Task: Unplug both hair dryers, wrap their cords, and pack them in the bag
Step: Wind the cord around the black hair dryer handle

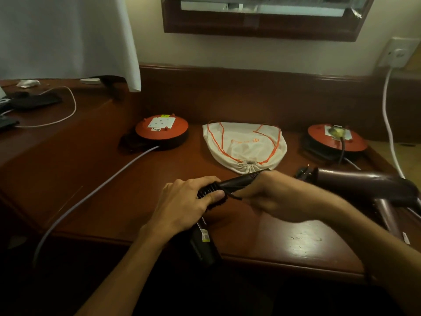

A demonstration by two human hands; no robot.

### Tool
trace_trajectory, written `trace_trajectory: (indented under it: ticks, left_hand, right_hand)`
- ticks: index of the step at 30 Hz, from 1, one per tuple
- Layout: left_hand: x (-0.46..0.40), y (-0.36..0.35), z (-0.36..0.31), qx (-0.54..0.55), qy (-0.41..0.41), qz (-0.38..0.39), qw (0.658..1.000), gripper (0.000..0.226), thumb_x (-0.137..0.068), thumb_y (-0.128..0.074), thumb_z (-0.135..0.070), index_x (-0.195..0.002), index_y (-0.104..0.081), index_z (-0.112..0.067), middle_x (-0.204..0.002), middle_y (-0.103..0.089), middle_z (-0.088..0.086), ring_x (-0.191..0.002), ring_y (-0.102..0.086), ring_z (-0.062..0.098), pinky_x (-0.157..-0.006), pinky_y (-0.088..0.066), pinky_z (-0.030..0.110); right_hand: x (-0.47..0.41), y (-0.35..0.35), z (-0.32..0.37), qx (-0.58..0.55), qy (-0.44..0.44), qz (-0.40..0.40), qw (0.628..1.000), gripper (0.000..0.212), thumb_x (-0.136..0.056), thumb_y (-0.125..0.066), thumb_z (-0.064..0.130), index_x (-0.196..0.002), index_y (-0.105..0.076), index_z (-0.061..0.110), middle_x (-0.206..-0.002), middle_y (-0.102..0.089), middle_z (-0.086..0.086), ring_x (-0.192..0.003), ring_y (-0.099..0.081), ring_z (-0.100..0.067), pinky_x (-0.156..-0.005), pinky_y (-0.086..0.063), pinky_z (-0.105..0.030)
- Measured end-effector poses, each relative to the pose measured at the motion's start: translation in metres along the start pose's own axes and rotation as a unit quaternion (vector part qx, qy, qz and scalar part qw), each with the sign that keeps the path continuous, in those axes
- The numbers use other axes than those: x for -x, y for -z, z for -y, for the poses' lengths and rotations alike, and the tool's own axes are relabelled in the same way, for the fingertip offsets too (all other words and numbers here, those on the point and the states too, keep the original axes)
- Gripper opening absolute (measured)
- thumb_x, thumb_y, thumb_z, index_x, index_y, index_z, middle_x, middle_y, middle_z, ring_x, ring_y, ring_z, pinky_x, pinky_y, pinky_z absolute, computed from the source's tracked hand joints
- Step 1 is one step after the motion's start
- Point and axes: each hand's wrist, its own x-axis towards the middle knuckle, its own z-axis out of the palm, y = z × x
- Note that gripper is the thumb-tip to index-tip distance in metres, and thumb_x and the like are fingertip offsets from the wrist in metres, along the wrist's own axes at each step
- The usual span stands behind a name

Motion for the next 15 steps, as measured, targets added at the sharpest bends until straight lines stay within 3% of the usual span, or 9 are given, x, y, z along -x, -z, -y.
trace_trajectory:
  ticks: [3, 7, 10, 12, 15]
  left_hand:
    - [-0.002, 0.002, 0.005, 0.005, 0.003, 0.018, 1.000, 0.040, -0.091, -0.040, -0.074, -0.123, -0.057, -0.057, -0.085, -0.062, -0.023, -0.085, -0.062, 0.008, -0.070, -0.037, 0.031]
    - [-0.001, 0.000, 0.007, 0.013, 0.001, 0.016, 1.000, 0.051, -0.080, -0.037, -0.085, -0.118, -0.058, -0.059, -0.084, -0.068, -0.023, -0.078, -0.062, -0.001, -0.066, -0.042, 0.026]
    - [0.001, -0.001, 0.005, 0.025, 0.008, -0.001, 1.000, 0.044, -0.082, -0.043, -0.084, -0.113, -0.061, -0.059, -0.084, -0.071, -0.021, -0.078, -0.064, -0.002, -0.068, -0.046, 0.025]
    - [0.001, -0.002, 0.004, 0.050, 0.020, -0.015, 0.998, 0.033, -0.083, -0.052, -0.079, -0.109, -0.063, -0.061, -0.079, -0.072, -0.019, -0.073, -0.066, -0.002, -0.068, -0.050, 0.025]
    - [0.004, -0.002, 0.004, 0.073, 0.020, -0.033, 0.997, 0.029, -0.079, -0.057, -0.075, -0.105, -0.063, -0.063, -0.074, -0.073, -0.019, -0.069, -0.067, 0.000, -0.066, -0.053, 0.026]
  right_hand:
    - [0.001, -0.027, -0.015, -0.016, 0.027, -0.068, 0.997, 0.030, -0.099, -0.057, 0.016, -0.119, -0.072, 0.033, -0.085, -0.065, 0.008, -0.077, -0.060, -0.014, -0.065, -0.047, -0.030]
    - [0.006, -0.055, -0.029, -0.045, 0.059, -0.145, 0.987, 0.037, -0.096, -0.061, 0.009, -0.126, -0.070, 0.029, -0.096, -0.066, 0.017, -0.086, -0.063, -0.007, -0.068, -0.048, -0.020]
    - [0.012, -0.069, -0.035, -0.090, 0.038, -0.162, 0.982, 0.042, -0.098, -0.060, 0.008, -0.129, -0.067, 0.035, -0.086, -0.069, 0.013, -0.078, -0.064, -0.007, -0.065, -0.049, -0.020]
    - [0.017, -0.071, -0.035, -0.150, 0.009, -0.135, 0.979, 0.037, -0.101, -0.055, 0.013, -0.120, -0.069, 0.042, -0.076, -0.068, 0.001, -0.065, -0.061, -0.009, -0.062, -0.048, -0.027]
    - [0.008, -0.070, -0.038, -0.171, -0.039, -0.087, 0.981, 0.028, -0.103, -0.053, 0.020, -0.091, -0.073, 0.036, -0.072, -0.066, -0.007, -0.061, -0.058, -0.011, -0.060, -0.048, -0.031]
